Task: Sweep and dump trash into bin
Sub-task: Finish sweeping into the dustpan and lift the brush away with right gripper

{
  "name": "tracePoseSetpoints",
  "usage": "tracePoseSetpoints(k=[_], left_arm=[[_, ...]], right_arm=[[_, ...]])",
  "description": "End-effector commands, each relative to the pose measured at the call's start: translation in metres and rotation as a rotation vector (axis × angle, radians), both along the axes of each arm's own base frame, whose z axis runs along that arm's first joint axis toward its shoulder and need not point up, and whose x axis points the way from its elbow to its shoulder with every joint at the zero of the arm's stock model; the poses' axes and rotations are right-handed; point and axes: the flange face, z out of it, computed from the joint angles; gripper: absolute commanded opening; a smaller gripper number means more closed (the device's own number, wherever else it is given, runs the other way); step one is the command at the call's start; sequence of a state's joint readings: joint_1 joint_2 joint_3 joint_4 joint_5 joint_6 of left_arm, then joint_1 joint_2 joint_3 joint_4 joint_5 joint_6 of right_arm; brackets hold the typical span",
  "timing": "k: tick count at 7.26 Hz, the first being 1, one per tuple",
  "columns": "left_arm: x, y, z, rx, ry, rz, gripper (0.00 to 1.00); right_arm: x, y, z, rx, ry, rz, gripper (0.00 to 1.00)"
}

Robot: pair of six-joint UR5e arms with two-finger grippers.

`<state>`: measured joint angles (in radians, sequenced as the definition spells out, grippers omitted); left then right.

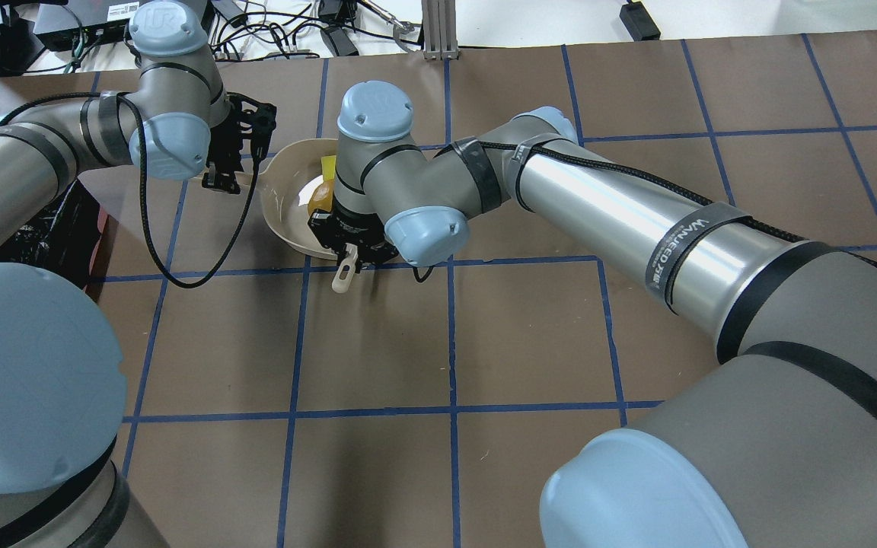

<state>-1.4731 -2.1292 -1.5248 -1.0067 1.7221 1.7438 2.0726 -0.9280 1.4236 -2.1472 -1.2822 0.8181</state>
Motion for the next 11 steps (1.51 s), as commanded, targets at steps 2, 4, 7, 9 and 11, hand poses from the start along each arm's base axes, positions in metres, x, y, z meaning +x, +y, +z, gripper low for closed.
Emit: tracePoseSetpoints(k=[2,4,7,9,11], left_arm=[[-0.001,0.007,0.011,-0.006,-0.001,-0.001,0.00],[-0.001,0.007,0.008,-0.002,0.001,-0.003,0.00],[-0.001,0.006,0.003,0.004,0.005,-0.011,0.00],[0.002,0.004,0.002,-0.003,0.070,-0.005,0.00],[0.008,0.003,0.003,-0.013,0.088,0.004,0.00]], right_arm=[[0.021,0.002,0.016,0.029,-0.047,-0.093,0.00],[0.020,0.002,0.020,0.027,-0.038,-0.090,0.00],[-0.007,-0.001,0.038,-0.028,0.126,0.032,0.00],[-0.033,-0.005,0.053,-0.048,0.224,0.116,0.00],[-0.120,-0.027,0.101,0.004,0.241,0.153,0.00]])
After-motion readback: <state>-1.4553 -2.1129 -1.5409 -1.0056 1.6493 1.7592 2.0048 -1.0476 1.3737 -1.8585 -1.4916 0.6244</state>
